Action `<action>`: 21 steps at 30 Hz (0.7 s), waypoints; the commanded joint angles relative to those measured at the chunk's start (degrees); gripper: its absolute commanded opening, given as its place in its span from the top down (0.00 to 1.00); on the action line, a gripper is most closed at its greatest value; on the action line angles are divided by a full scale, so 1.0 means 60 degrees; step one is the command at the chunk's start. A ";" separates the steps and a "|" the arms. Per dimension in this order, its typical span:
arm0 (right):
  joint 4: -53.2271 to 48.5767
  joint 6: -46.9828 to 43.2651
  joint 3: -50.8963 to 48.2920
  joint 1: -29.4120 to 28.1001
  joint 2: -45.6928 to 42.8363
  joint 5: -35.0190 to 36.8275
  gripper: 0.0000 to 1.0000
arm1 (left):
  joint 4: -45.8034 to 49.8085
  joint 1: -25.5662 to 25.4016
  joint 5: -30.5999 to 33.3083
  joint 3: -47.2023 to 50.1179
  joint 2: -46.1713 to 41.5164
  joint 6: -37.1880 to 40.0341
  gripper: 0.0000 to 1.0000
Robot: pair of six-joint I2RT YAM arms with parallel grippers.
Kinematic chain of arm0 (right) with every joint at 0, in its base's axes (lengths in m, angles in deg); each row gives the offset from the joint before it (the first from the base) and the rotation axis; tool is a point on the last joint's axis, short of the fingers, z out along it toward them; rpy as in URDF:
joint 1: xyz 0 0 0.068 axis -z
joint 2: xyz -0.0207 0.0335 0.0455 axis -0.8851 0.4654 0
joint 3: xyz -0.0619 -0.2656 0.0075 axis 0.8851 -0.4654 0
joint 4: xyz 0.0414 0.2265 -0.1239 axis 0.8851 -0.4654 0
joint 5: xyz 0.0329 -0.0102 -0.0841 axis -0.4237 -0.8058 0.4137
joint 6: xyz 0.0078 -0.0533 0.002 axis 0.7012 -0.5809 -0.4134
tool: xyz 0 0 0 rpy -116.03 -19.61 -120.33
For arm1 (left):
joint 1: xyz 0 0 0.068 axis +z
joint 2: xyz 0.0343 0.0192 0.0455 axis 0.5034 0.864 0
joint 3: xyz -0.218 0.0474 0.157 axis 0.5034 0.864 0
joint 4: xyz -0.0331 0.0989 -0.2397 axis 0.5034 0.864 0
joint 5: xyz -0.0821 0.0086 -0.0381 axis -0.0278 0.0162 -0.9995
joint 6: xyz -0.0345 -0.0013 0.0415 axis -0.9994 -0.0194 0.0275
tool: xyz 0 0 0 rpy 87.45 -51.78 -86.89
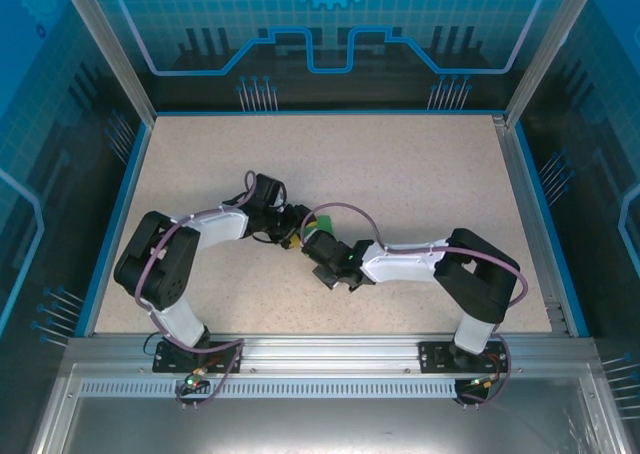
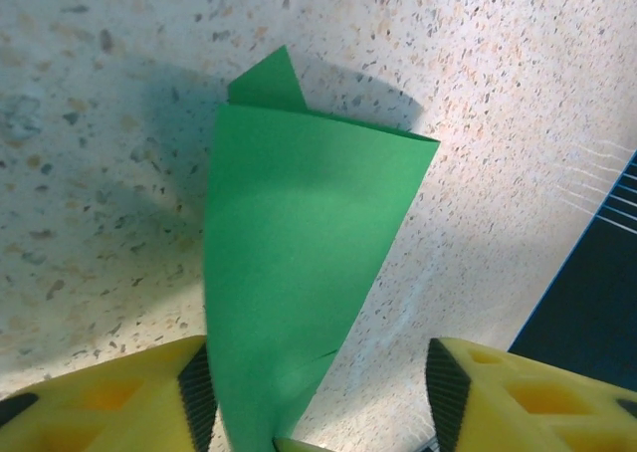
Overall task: Fold a paper plane with a square sheet of paper (pick it up from the middle)
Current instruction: Fold the wing for the fifth time at the center of the table.
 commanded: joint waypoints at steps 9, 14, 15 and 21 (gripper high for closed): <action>0.0401 -0.0125 -0.0252 0.0122 -0.0339 -0.0039 0.93 | 0.1640 0.0046 0.0202 -0.0749 0.0491 0.0841 0.64; 0.0270 -0.0147 -0.0225 0.0122 -0.0339 0.0061 0.91 | 0.1979 0.0046 0.0295 -0.0889 0.0550 0.0890 0.90; 0.0244 -0.0133 -0.0207 0.0128 -0.0356 0.0046 0.90 | 0.2005 0.0057 0.0298 -0.0911 0.0547 0.0883 0.90; 0.0028 -0.0195 -0.0010 0.0061 -0.0384 -0.0013 0.81 | 0.2119 0.0053 0.0175 -0.1021 0.0522 0.0827 0.98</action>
